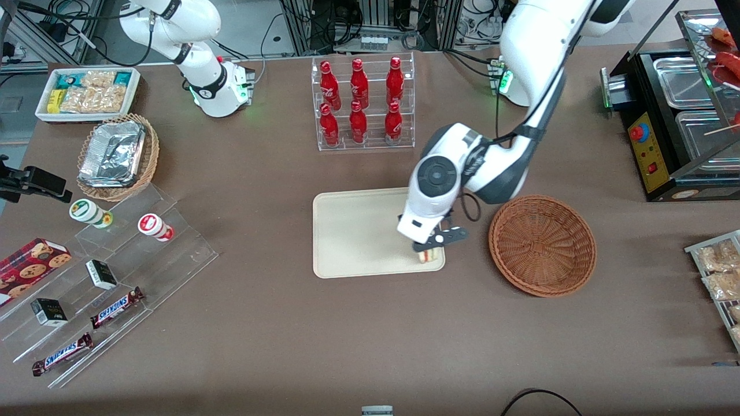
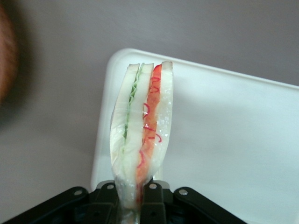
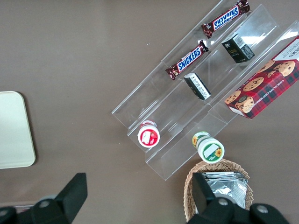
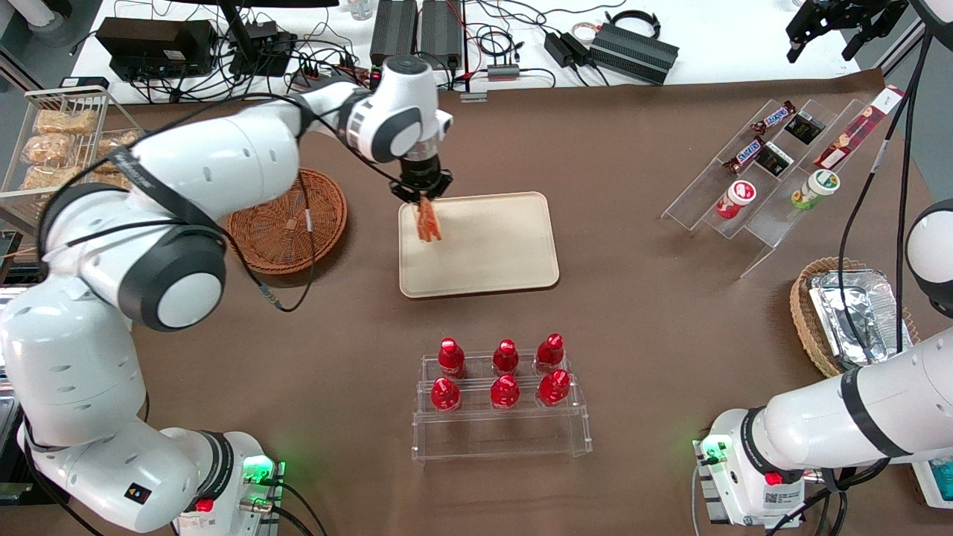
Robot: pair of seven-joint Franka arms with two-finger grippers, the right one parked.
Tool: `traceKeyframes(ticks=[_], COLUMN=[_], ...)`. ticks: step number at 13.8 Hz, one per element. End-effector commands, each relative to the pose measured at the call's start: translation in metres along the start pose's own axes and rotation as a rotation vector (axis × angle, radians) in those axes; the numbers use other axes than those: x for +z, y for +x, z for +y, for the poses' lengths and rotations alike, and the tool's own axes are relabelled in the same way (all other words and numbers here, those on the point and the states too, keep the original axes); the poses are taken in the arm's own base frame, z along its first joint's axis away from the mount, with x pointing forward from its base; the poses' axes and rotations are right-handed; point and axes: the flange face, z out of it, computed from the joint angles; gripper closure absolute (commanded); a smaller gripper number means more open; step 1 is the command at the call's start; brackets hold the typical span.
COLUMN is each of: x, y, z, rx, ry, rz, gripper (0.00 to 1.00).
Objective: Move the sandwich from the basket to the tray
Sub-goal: 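Lower the held sandwich onto the cream tray's center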
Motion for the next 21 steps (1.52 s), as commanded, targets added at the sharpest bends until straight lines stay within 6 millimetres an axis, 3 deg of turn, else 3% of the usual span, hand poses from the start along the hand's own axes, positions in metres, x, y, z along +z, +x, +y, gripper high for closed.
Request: traceKeyframes(ticks=[1, 5, 8, 14, 17, 21], x=[0.010, 0.023, 0.042, 0.053, 0.066, 0.070], y=[-0.012, -0.031, -0.035, -0.039, -0.060, -0.060], z=[0.045, 0.072, 0.080, 0.078, 0.089, 0.090], rx=[-0.029, -0.014, -0.013, -0.011, 0.025, 0.019], ry=[-0.017, -0.057, -0.043, -0.013, 0.009, 0.013], rz=[0.013, 0.036, 0.034, 0.022, 0.026, 0.022], gripper=[1.00, 1.00, 1.00, 1.00, 1.00, 1.00])
